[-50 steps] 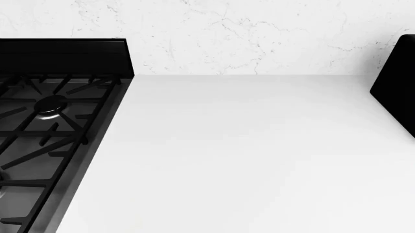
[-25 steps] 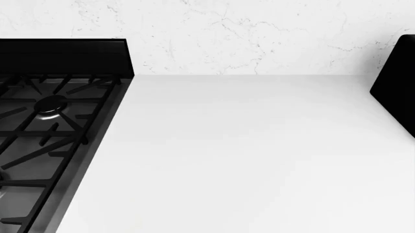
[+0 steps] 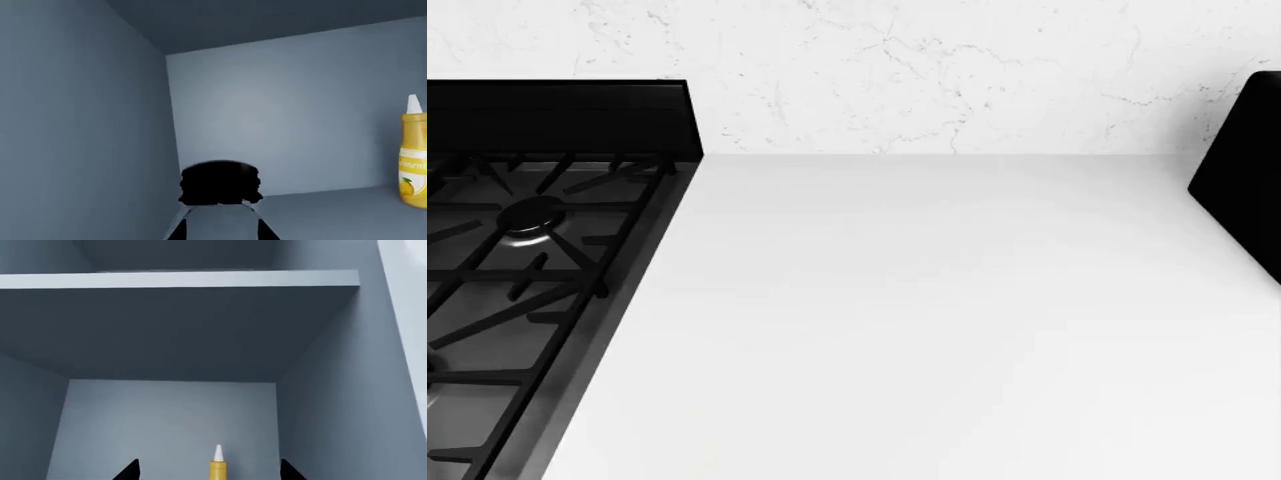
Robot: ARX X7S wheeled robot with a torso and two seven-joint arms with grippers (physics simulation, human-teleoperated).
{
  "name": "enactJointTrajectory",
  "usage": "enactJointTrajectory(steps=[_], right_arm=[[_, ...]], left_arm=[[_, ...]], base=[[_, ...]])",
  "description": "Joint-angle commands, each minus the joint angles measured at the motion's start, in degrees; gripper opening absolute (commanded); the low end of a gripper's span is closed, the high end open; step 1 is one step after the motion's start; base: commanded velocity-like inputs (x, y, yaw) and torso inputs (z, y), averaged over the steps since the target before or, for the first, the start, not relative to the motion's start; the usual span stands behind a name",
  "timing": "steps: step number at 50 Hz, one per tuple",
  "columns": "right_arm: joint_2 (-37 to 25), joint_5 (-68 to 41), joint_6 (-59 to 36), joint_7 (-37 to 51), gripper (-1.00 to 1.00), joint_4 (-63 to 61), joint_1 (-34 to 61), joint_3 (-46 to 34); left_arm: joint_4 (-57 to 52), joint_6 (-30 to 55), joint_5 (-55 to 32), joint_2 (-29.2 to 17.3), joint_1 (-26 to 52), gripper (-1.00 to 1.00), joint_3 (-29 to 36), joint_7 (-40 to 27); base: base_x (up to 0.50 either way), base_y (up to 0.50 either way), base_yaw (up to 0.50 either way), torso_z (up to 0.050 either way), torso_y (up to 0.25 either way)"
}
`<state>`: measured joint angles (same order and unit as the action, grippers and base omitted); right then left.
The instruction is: Pick and place the shaker into the drawer. Then close the cabinet.
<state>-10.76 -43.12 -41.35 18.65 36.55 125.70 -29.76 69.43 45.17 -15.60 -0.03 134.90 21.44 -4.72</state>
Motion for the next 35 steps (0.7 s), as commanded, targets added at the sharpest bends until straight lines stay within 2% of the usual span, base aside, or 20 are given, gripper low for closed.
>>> enactJointTrajectory(steps=[1,10,16,25,35], right_arm=[[-0.03,-0.06,-0.41,0.16,1.00,-0.15,0.59,0.01],[0.20,0.49,-0.61,0.41,1.00,0.95,2.03,-0.20],[1.05,-0.43,-9.69,4.28,1.00,3.24,6.49,-0.49],[1.27,-4.45,-23.28,9.20,1.00,2.49,7.73,1.14],[1.66,-5.76,-27.20,10.56,1.00,2.27,8.40,4.07]], left_arm=[[-5.74,-6.65,1.05,0.02,0.10,-1.00,-0.26,2.79],[-8.45,-12.27,3.86,0.02,0.10,-1.00,-2.42,2.40],[-7.91,-12.25,4.21,0.02,0.10,-1.00,-2.04,2.85],[-7.04,-12.15,4.41,0.02,0.10,-1.00,-1.95,3.02],[-6.08,-11.64,4.49,0.02,0.10,-1.00,-1.35,3.20]], base=[[0.00,0.00,0.00,0.000,0.000],[0.00,0.00,0.00,0.000,0.000],[0.00,0.00,0.00,0.000,0.000],[0.00,0.00,0.00,0.000,0.000],[0.00,0.00,0.00,0.000,0.000]])
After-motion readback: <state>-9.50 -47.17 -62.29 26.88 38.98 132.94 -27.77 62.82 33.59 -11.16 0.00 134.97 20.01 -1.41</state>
